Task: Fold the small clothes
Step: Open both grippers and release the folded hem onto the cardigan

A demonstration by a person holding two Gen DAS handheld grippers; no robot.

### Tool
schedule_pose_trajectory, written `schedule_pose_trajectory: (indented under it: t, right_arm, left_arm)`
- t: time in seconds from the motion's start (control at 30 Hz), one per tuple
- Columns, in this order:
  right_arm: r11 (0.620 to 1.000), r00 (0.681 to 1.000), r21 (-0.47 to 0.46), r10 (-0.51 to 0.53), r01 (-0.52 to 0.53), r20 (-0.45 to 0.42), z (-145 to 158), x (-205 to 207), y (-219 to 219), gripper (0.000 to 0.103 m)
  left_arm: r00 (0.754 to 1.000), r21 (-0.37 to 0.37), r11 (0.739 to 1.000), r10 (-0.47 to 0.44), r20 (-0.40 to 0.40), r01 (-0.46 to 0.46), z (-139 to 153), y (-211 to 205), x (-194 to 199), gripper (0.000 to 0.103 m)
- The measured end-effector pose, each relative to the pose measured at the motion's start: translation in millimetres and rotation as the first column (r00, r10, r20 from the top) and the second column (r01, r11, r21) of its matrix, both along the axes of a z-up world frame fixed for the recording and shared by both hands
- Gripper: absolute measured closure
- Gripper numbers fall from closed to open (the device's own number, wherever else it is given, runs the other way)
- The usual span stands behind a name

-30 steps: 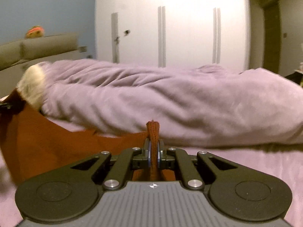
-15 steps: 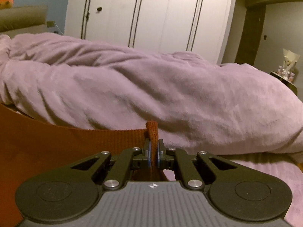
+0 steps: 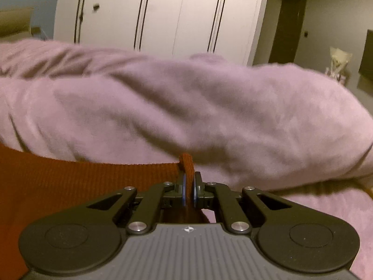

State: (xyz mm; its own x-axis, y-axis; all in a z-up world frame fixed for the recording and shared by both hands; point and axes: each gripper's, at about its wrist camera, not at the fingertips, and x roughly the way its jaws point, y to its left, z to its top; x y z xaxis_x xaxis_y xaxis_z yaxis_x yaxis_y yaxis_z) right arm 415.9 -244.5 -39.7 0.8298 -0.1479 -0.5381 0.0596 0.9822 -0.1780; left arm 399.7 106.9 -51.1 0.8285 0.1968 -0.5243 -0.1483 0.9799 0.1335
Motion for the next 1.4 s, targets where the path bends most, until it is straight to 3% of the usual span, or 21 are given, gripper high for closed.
schedule_pose_trajectory:
  t: [0.17,0.27,0.33,0.43,0.63,0.73,0.8,0.97,1.1,1.17,1.3,1.4]
  right_arm:
    - [0.998,0.999,-0.064,0.002,-0.004,-0.035,-25,2,8,0.098]
    - [0.997,0.998,-0.077,-0.001,-0.003,-0.055,-33,2,9,0.098]
    - [0.996,0.998,-0.084,0.002,-0.008,-0.065,-36,1,9,0.098]
    - [0.992,0.997,-0.122,-0.043,0.035,-0.069,-34,-3,8,0.087]
    - [0.997,0.998,0.039,0.06,-0.061,0.026,-11,-81,-7,0.084]
    - [0.988,0.995,0.114,0.1,-0.1,0.005,-19,-117,-9,0.084]
    - [0.985,0.993,0.124,0.118,-0.118,0.003,-25,-132,-5,0.084]
    - [0.991,0.992,0.047,0.128,-0.127,-0.017,-39,-139,3,0.085]
    - [0.993,0.992,0.03,0.119,-0.118,-0.037,-45,-136,-7,0.084]
    - [0.991,0.991,0.052,0.125,-0.122,-0.049,-48,-134,-12,0.084]
    - [0.997,0.995,0.012,0.077,-0.077,-0.063,-38,-137,-9,0.083]
    - [0.998,0.997,0.052,0.05,-0.047,-0.054,-21,-155,-13,0.083]
  left_arm:
    - [0.997,0.001,0.997,0.073,-0.027,-0.073,-27,-3,0,0.086]
    - [0.992,0.027,0.993,0.116,-0.045,-0.115,-34,1,-3,0.069]
    - [0.989,0.031,0.989,0.145,-0.031,-0.144,-31,8,-10,0.066]
    - [0.988,-0.06,0.987,0.151,-0.005,-0.151,-17,29,-34,0.058]
    - [0.998,-0.212,0.976,0.058,0.007,-0.056,-9,44,-109,0.032]
    - [0.998,-0.228,0.972,0.054,-0.03,-0.06,-23,43,-132,0.034]
    - [0.996,-0.221,0.973,0.05,-0.075,-0.065,-34,40,-137,0.048]
    - [0.992,-0.236,0.968,0.064,-0.111,-0.089,-45,40,-140,0.052]
    - [0.991,-0.258,0.963,0.048,-0.125,-0.079,-45,41,-140,0.072]
    - [0.987,-0.231,0.968,0.065,-0.146,-0.098,-47,38,-137,0.083]
    - [0.979,-0.156,0.978,0.109,-0.174,-0.137,-47,37,-136,0.084]
    - [0.98,-0.129,0.985,0.09,-0.176,-0.114,-44,37,-145,0.076]
